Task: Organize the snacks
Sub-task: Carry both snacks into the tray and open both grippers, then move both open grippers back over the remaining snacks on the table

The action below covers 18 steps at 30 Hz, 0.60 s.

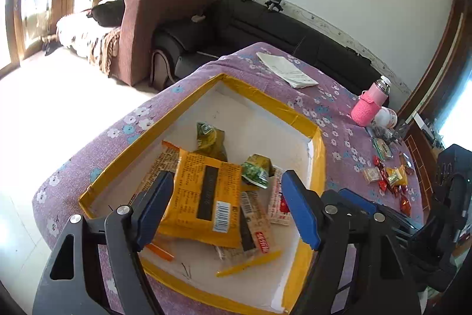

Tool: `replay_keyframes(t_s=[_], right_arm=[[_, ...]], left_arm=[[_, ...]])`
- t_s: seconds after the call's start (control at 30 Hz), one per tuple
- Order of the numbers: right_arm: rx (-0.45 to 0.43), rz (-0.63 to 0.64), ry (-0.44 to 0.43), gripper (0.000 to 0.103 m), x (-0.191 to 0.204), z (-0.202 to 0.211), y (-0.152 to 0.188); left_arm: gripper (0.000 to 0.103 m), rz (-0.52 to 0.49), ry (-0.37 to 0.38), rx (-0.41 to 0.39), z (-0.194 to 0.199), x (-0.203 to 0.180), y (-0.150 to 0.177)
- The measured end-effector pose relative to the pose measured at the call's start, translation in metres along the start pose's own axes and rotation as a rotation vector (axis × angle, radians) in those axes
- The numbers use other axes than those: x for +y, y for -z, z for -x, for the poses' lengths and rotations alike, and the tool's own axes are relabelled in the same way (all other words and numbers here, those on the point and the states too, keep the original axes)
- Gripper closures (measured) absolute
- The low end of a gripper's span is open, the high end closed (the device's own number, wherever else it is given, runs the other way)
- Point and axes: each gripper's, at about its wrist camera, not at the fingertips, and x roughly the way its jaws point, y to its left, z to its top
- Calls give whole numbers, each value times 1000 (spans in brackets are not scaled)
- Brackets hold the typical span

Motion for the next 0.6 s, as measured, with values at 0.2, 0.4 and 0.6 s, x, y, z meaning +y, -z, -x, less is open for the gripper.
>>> replay_keyframes(t_s=[0.2,0.4,0.6], right_arm=[[-48,-31,40,51,-31,30,14],[-59,-99,53,50,-68,48,30],[-73,-162,68,48,-103,65,44]], left_arm=[[27,-141,-127,-55,16,-41,12],[27,-232,-141,-50,20,-72,23],[27,-283,-126,-33,20,-96,31]])
